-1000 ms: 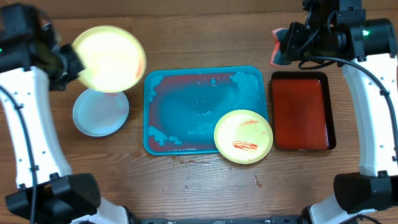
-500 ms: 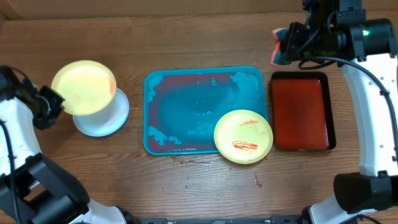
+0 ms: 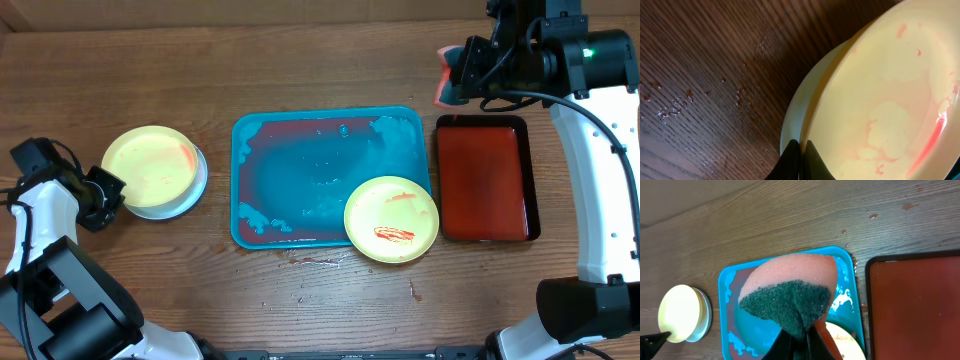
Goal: Clean dirty plates on tray and stack at the side
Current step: 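Lower the yellow plate onto the white plate and release it, then move the left gripper to the second yellow plate and grip its rim, then scrub the second yellow plate with the sponge in the right gripper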
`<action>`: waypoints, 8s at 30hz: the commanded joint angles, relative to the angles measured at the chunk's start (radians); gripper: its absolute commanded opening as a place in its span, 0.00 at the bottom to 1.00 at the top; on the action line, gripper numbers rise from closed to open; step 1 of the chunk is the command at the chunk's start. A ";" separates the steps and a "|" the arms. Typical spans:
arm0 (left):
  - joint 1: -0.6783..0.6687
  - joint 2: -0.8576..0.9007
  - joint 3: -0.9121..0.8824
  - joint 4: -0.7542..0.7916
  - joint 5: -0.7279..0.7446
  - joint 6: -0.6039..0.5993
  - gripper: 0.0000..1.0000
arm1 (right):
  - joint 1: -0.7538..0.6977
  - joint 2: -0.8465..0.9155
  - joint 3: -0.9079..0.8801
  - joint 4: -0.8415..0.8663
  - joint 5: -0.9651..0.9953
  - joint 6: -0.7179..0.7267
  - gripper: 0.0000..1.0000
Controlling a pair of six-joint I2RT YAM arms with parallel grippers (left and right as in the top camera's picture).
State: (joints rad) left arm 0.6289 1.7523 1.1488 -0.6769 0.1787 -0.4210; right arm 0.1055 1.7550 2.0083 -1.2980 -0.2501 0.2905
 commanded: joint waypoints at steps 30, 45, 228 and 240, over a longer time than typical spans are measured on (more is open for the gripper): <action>-0.245 -0.008 0.349 -0.315 0.086 0.331 0.79 | -0.005 -0.025 0.009 -0.006 0.006 -0.003 0.04; -0.853 0.085 0.405 -0.251 0.243 0.369 0.83 | -0.005 -0.025 0.009 -0.005 0.007 -0.004 0.04; -0.833 0.544 0.724 -0.537 0.236 0.285 0.04 | 0.408 0.766 0.007 0.262 -0.417 -0.064 0.04; -0.792 0.544 0.724 -0.527 0.233 0.264 0.04 | 0.291 0.748 0.009 0.064 -0.191 -0.064 0.04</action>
State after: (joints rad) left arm -0.1894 2.3081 1.8587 -1.2076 0.4026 -0.1577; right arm 0.4305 2.4821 2.0289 -1.1980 -0.6235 0.2340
